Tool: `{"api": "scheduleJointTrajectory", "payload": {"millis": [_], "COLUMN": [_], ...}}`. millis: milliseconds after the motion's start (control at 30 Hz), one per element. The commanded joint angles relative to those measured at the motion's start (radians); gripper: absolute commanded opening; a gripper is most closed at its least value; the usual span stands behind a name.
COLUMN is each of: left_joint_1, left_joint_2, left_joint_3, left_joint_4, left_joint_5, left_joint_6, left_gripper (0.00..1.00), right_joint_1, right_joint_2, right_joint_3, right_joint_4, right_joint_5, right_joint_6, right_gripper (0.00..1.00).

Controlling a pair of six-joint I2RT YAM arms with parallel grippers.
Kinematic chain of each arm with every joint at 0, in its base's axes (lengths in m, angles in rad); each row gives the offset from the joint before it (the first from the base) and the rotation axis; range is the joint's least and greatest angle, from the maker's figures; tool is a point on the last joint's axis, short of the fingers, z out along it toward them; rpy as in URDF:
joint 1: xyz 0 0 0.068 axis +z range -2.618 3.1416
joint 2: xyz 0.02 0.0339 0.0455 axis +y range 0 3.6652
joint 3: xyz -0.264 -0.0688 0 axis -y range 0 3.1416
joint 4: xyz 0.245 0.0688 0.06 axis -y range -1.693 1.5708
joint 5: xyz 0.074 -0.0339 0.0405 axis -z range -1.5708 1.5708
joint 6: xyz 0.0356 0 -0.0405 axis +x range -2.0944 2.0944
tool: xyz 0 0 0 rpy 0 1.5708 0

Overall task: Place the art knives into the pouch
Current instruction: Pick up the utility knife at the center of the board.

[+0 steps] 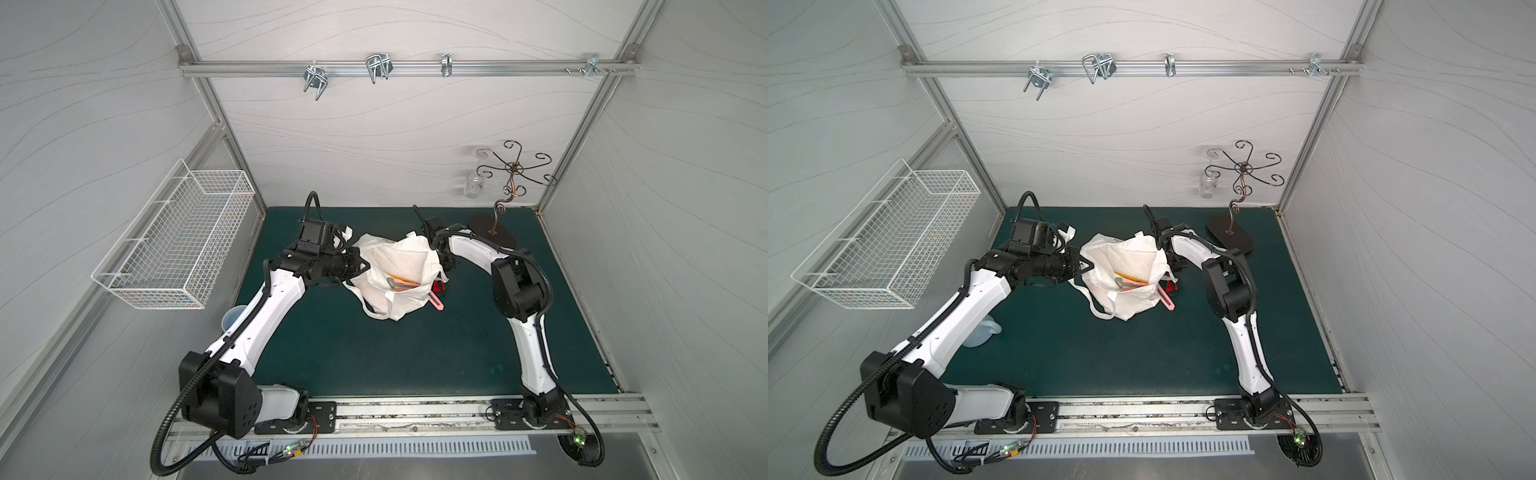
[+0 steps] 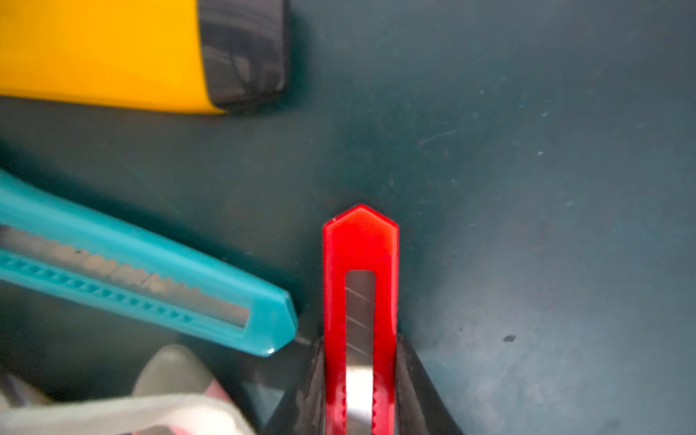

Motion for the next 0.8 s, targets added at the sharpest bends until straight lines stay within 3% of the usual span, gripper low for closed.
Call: {"api": "scheduleJointTrajectory", "payload": {"millis": [0, 433, 767], "left_joint_1": [-0.005, -0.005, -0.007], "left_joint_2": [0.008, 0.007, 0.005], "left_joint_3": [0.051, 0.047, 0.043], "left_joint_4": [0.007, 0.002, 0.005], "left_joint_5": [0.000, 0.001, 0.001], "left_joint_6": [0.022, 0.026, 0.026], "left_gripper": [0.00, 0.00, 0.00], "right_joint_1": [-0.027, -0.047, 0.087], "right_joint_2": [-0.043, -0.279, -0.490], "right_joint_3": [-0.015, 0.120, 0.213], "right_joint_4": [-0.053, -0.159, -0.162], "right_joint_5": [0.034, 0.166, 0.208], "right_joint_6": [0.001, -0.021, -0.048], "right_gripper": [0.28, 0.28, 0.29]}}
